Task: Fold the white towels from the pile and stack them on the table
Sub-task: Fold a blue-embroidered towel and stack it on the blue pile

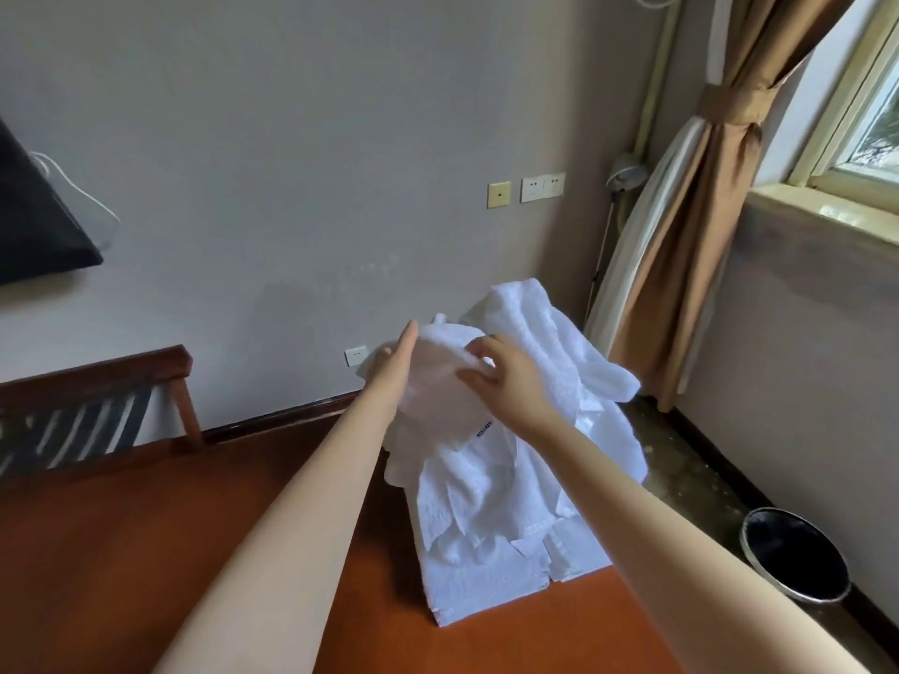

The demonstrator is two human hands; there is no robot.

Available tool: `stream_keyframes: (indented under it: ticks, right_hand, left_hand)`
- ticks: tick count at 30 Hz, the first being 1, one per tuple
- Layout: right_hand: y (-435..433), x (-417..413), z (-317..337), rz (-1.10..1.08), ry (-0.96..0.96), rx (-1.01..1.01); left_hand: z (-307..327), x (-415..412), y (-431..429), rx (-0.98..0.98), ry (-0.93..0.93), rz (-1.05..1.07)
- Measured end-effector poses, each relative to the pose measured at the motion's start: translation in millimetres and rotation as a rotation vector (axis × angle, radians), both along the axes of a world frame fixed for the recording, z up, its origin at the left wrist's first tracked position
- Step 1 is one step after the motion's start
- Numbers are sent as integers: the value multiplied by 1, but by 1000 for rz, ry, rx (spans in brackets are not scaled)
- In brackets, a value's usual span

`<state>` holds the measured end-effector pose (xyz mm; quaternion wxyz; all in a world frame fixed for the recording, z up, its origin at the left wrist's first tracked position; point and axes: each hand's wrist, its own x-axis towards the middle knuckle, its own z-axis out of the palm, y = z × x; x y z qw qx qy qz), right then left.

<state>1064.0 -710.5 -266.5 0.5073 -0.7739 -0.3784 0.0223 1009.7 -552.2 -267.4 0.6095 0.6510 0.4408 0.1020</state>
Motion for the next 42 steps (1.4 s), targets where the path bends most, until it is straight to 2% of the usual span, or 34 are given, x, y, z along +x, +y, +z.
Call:
stream_keyframes:
  ticks: [3,7,9,11,13,16,17,19,21,23,26,31,38,42]
  right_hand:
    - [-13,-1,2,94,70,-35]
    - [-23,2,-1,36,266,5]
    - [-22,15,-2,-172,153,-23]
    - [-20,34,1,-410,-59,-208]
    - [-18,54,3,-533,-62,-385]
    - [-22,79,0,-416,332,-505]
    - [-21,83,-4,-354,409,-523]
    - [-17,83,-18,-288,367,-578]
    - [-11,79,-32,-261,318,-530]
    - [-9,75,-43,-221,353,-402]
    - [-11,71,-42,-109,433,-183]
    - [-10,52,-9,50,480,-3]
    - [16,-8,28,234,464,26]
    - [49,-51,34,331,484,38]
  left_hand:
    - [2,6,-4,71,-67,17]
    - [6,8,-8,290,-184,96]
    - [14,9,-8,438,-237,112]
    - [26,9,-6,564,-272,86]
    - [34,10,-4,610,-262,5]
    - [28,10,2,541,-126,-130]
    - [22,9,2,485,-46,-177]
    - [7,8,0,308,89,-248]
    - [-10,9,-4,139,154,-232]
    - [-26,10,-7,137,167,-154]
    - [-39,14,-7,131,37,20]
    - [-32,19,-9,81,-151,85]
    - [-10,-47,12,46,-433,206]
    - [-2,-97,33,50,-481,310]
